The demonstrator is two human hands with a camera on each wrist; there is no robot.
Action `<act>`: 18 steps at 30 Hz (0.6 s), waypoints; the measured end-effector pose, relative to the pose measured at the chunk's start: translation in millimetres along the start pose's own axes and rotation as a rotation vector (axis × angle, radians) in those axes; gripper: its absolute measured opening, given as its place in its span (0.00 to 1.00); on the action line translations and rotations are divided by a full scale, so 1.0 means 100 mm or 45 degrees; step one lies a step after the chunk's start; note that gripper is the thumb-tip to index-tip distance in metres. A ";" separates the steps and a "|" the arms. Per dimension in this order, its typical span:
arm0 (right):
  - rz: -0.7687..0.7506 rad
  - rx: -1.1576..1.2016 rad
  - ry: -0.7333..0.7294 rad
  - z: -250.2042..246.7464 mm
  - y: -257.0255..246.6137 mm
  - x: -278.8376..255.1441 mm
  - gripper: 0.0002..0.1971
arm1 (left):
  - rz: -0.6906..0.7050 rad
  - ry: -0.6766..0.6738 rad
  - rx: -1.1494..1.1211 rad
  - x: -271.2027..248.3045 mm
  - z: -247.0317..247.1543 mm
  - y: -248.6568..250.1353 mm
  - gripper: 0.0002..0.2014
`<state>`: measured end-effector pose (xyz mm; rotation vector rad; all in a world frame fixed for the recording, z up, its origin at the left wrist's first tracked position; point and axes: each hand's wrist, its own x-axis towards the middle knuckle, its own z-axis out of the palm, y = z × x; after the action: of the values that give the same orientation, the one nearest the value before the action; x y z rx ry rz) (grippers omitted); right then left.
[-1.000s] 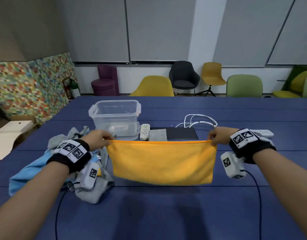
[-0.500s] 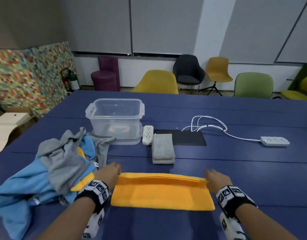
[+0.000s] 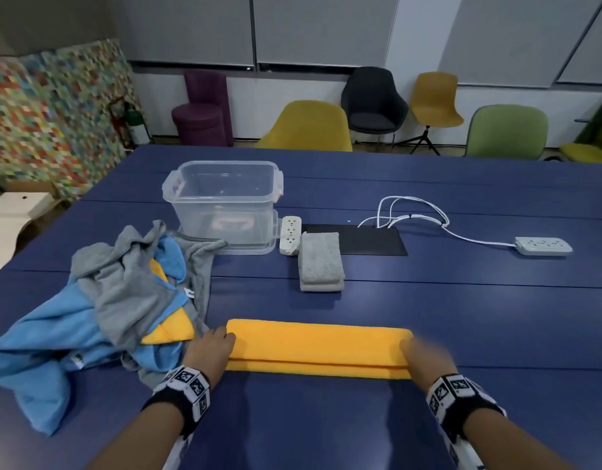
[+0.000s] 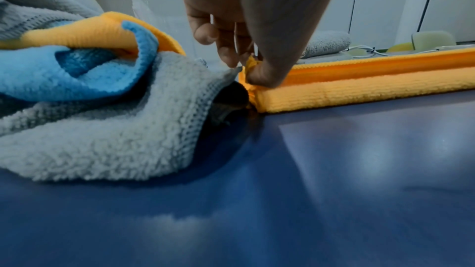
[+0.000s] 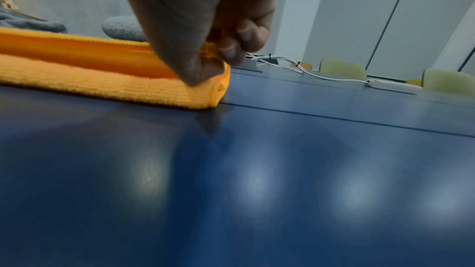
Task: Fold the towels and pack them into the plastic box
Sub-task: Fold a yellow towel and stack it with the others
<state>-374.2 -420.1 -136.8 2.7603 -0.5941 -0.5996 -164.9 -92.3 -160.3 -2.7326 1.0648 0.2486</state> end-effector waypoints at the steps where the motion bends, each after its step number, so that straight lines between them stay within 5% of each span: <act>1: 0.014 0.029 0.000 -0.01 0.00 -0.02 0.16 | 0.016 0.021 -0.030 -0.01 0.02 -0.01 0.23; 4: 0.022 0.055 0.090 -0.02 0.04 -0.03 0.13 | 0.031 0.089 -0.082 0.00 0.05 -0.03 0.24; 8: -0.076 0.168 0.042 0.04 0.03 -0.03 0.24 | 0.052 0.129 -0.052 -0.06 0.01 0.05 0.24; 13: 0.065 0.081 0.050 0.06 -0.03 -0.08 0.20 | 0.027 0.140 -0.011 0.00 0.06 0.10 0.26; 18: -0.006 0.096 -0.144 0.00 -0.06 -0.11 0.18 | 0.002 -0.056 0.153 -0.10 -0.16 0.17 0.15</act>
<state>-381.3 -410.2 -134.5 2.8125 -0.6474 -0.7536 -182.4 -101.6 -144.7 -2.6078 1.0357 0.2360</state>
